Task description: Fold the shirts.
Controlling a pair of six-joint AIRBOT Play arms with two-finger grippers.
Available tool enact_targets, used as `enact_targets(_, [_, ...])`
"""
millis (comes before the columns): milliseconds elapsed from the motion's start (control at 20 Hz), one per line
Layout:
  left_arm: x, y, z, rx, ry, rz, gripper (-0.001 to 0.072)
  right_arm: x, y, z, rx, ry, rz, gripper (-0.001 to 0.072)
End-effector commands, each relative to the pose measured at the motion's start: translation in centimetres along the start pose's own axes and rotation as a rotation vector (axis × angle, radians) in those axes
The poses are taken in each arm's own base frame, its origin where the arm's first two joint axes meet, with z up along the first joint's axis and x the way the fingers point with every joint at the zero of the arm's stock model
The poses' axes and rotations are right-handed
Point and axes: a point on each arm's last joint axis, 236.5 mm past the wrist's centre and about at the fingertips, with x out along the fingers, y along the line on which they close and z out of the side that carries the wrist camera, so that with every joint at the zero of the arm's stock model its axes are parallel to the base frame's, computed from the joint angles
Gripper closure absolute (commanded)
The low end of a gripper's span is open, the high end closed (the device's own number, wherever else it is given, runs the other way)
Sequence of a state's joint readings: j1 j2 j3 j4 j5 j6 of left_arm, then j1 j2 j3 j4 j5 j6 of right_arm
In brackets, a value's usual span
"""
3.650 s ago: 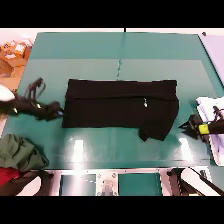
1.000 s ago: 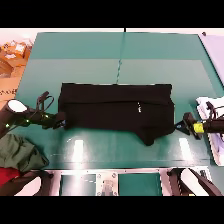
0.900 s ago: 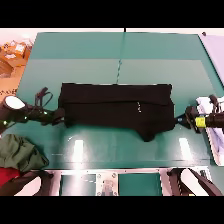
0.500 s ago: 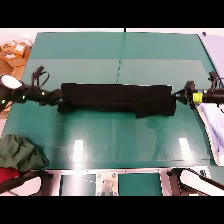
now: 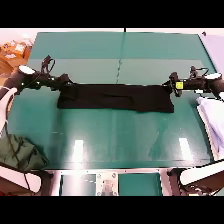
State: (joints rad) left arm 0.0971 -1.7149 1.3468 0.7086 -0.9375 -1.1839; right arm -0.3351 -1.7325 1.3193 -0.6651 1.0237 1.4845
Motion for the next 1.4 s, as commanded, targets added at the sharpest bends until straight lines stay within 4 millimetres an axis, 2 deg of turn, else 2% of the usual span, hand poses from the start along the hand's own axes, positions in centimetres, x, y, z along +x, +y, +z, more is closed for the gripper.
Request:
enact_targets(0, [-0.4,1.6,3.2,-0.022,-0.095,0.012,0.044,0.7,-0.5,2.8,-0.074,-0.042,0.001,0.0556])
enact_targets(50, [-1.7,2.1,4.1,-0.027,-0.101,0.005,0.044,-0.4,0.0,3.0,-0.127,-0.023,0.017,0.0484])
enact_targets(100, [-3.3,2.5,4.8,-0.031,-0.102,-0.006,0.044,-1.8,0.2,2.9,-0.167,0.011,0.03,0.0452])
enact_targets(150, [-5.0,2.8,5.4,-0.044,-0.096,-0.023,0.0292,-3.4,-0.1,2.7,-0.201,0.047,0.04,0.0344])
enact_targets(200, [-6.5,2.9,5.7,-0.064,-0.086,-0.038,0.0054,-4.8,-0.7,2.6,-0.218,0.075,0.045,0.0237])
enact_targets(250, [-7.8,2.8,5.8,-0.082,-0.066,-0.056,-0.0002,-5.9,-1.8,2.6,-0.225,0.089,0.039,0.0196])
enact_targets(350, [-9.1,2.0,5.4,-0.061,-0.025,-0.084,-0.0002,-7.3,-5.0,2.5,-0.218,0.112,-0.017,0.0179])
enact_targets(400, [-9.2,1.5,5.2,-0.056,-0.014,-0.097,-0.0002,-7.3,-6.5,2.1,-0.232,0.13,-0.05,0.0137])
enact_targets(550, [-8.3,-0.1,4.7,-0.039,0.009,-0.12,-0.0002,-5.7,-9.1,-0.1,-0.259,0.202,-0.062,0.0062])
enact_targets(700, [-6.9,-2.3,3.6,0.023,0.047,-0.144,-0.0003,-2.9,-10.3,-1.4,-0.259,0.274,-0.05,0.0062])
enact_targets(750, [-6.4,-3.3,3.0,0.068,0.066,-0.16,-0.0002,-2.0,-10.2,-1.8,-0.254,0.29,-0.029,0.0062])
enact_targets(950, [-4.3,-7.1,0.8,0.144,0.135,-0.202,-0.0001,-0.4,-6.0,-3.5,-0.348,0.335,0.103,0.0064])
enact_targets(1000, [-3.7,-8.0,0.2,0.16,0.15,-0.209,0.0004,-0.2,-5.5,-3.9,-0.362,0.353,0.106,0.0095])
enact_targets(1050, [-3.1,-9.0,-0.4,0.177,0.168,-0.218,0.0273,0.0,-5.1,-4.3,-0.373,0.366,0.109,0.0207])
enact_targets(1100, [-2.6,-9.9,-1.0,0.2,0.182,-0.226,0.0565,0.2,-4.7,-4.5,-0.383,0.372,0.11,0.0526])
enact_targets(1150, [-2.1,-10.8,-1.7,0.215,0.196,-0.234,0.0646,0.2,-4.4,-4.6,-0.392,0.377,0.113,0.0687])
enact_targets(1250, [-0.9,-12.6,-2.6,0.239,0.21,-0.243,0.0647,-0.2,-3.6,-4.3,-0.408,0.369,0.114,0.0697])
enact_targets(1350, [0.6,-14.6,-3.4,0.278,0.202,-0.243,0.0649,-1.5,-1.9,-3.9,-0.426,0.356,0.12,0.0698])
